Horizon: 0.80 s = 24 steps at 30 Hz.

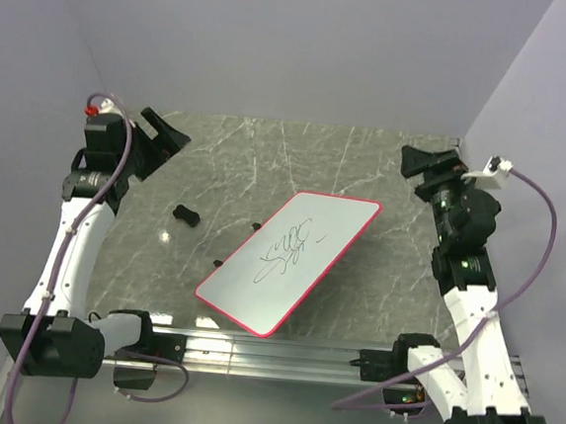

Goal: Erase the whiteboard

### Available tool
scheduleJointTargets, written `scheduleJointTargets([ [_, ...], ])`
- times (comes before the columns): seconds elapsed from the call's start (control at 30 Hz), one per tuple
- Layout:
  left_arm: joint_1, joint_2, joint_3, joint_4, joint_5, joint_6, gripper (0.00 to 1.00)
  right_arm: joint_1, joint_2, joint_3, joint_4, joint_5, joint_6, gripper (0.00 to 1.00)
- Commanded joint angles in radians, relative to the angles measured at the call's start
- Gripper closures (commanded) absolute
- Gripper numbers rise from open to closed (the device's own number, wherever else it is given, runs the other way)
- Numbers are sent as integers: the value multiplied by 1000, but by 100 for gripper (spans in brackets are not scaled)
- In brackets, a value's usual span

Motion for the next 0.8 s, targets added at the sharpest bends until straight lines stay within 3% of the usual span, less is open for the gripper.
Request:
scheduleJointTargets([
  [0.0,14,-35,-116,93,209,-103,1,-36,-19,-117,-297,-313,287,0],
  [0.03,16,-27,-154,159,230,-110,1,-33,-23,-130,-263,-354,272,0],
  [0.07,13,-10,-138,109,194,-124,1,-26,-31,-118,-333,-330,263,0],
  [0.1,10,11,-111,36,58,-130,1,12,-43,-77,-402,-220,252,0],
  [0.2,8,94,-32,-179,-141,-143,1,34,-106,-5,-650,-108,186,0],
  [0.3,-22,154,-37,-207,-162,-147,1,45,-138,78,-842,-52,146,0],
  [0.47,-78,261,-21,-288,-287,-175,2,45,-226,170,-979,-63,82,0],
  [0.63,-84,353,-61,-278,-321,-228,17,45,-232,350,-1143,-1,14,1],
  [0.77,-95,416,-95,-250,-344,-253,21,45,-261,396,-1217,14,16,1],
])
